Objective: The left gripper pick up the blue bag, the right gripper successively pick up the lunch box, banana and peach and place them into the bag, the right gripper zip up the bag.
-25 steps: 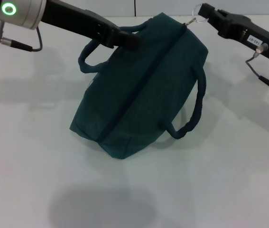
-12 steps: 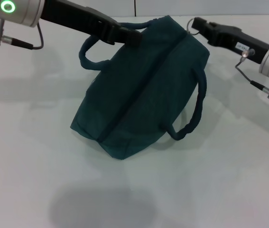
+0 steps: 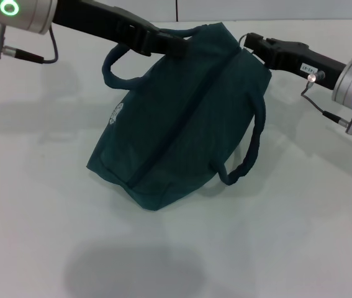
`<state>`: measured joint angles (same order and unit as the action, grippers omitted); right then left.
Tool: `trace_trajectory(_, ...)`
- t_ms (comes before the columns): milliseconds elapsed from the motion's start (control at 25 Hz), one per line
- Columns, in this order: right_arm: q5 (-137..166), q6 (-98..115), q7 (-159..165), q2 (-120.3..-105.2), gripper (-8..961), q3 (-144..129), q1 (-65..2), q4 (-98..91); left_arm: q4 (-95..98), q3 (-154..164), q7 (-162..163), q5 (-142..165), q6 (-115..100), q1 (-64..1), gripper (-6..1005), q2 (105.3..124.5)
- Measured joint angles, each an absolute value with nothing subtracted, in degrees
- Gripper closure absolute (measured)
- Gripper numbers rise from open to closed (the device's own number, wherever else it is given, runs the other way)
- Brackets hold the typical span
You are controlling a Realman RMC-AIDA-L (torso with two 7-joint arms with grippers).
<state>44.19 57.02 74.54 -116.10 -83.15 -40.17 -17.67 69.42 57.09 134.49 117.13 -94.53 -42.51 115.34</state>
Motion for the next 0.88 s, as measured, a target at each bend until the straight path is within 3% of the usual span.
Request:
trace_trajectory(520, 40.62, 64.19, 70.89, -116.17, 892, -80.73, -35.47, -20.4, 66.49, 52.61, 133.13, 117.56, -93.83, -42.43, 927, 115.29)
trace_trajectory(760, 39.9, 66.95, 69.08, -115.85, 680, -80.63, -33.54, -20.71, 66.38, 49.96, 130.65, 117.28, -91.56, -41.3, 913, 116.04)
trace_trajectory(880, 39.89, 67.12, 67.47, -115.61, 559, -80.49, -32.26, -21.45, 66.79, 46.1, 126.12, 115.43, -91.13, -40.18, 803, 117.24)
